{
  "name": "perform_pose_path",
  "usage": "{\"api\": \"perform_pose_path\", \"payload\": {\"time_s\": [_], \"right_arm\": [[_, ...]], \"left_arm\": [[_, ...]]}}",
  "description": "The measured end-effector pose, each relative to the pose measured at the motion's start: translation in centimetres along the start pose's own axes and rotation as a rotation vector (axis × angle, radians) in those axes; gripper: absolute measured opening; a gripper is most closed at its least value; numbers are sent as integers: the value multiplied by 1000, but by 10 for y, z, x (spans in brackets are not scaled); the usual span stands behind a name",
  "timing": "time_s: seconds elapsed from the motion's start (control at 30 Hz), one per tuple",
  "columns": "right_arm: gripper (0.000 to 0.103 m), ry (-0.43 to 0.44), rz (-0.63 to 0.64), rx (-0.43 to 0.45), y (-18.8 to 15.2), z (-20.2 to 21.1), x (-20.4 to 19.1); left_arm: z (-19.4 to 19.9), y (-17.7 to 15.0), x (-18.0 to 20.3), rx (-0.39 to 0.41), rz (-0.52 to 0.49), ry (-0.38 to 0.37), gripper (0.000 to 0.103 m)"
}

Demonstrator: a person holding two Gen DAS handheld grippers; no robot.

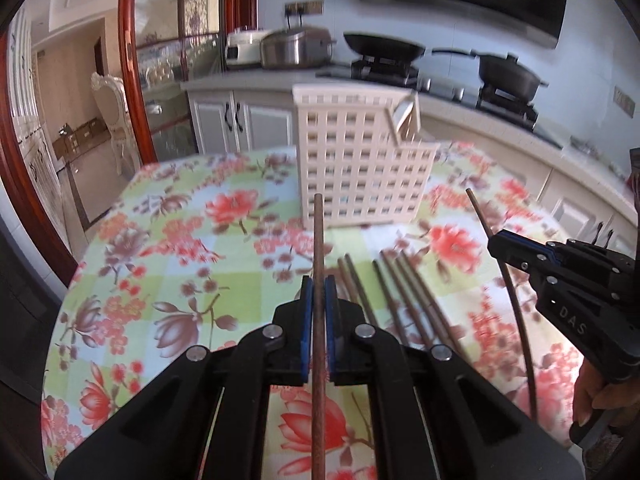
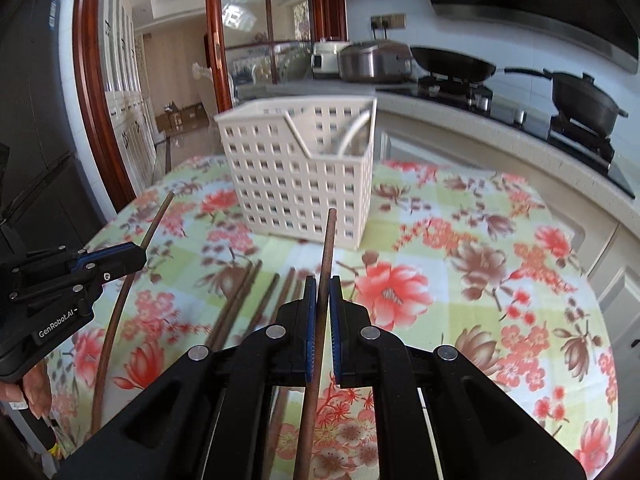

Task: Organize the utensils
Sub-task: 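Lift the chopstick upright with the left tool while the right tool lifts its chopstick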

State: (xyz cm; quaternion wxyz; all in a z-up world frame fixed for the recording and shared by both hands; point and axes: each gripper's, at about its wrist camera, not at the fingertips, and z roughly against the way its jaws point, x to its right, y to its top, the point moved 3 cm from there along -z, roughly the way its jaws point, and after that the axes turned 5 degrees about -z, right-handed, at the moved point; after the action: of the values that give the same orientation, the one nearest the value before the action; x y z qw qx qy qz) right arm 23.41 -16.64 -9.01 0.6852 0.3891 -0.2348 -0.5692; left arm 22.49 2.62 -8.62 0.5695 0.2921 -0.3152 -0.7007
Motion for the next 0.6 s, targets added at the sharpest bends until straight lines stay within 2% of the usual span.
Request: {"api": "perform_pose_path", "payload": {"time_s": [0.23, 0.33, 0.43, 0.53, 0.57, 0.6], "right_arm": [[6, 16, 22, 113, 16, 43, -9], [6, 9, 40, 138, 19, 55, -13], [6, 1, 44, 77, 15, 45, -11], [7, 19, 2, -35, 1, 23, -3], [12, 6, 6, -54, -3, 17, -2], [12, -4, 15, -70, -7, 12, -2]], "left_arm": [[52, 10, -2, 133, 20, 5, 6], [66, 12, 0, 160, 13, 6, 6], [65, 9, 4, 148, 5, 5, 6], [60, 4, 7, 125, -5, 0, 6], [59, 2, 8, 121, -6, -2, 6], [58, 1, 8, 118, -6, -7, 6]]}}
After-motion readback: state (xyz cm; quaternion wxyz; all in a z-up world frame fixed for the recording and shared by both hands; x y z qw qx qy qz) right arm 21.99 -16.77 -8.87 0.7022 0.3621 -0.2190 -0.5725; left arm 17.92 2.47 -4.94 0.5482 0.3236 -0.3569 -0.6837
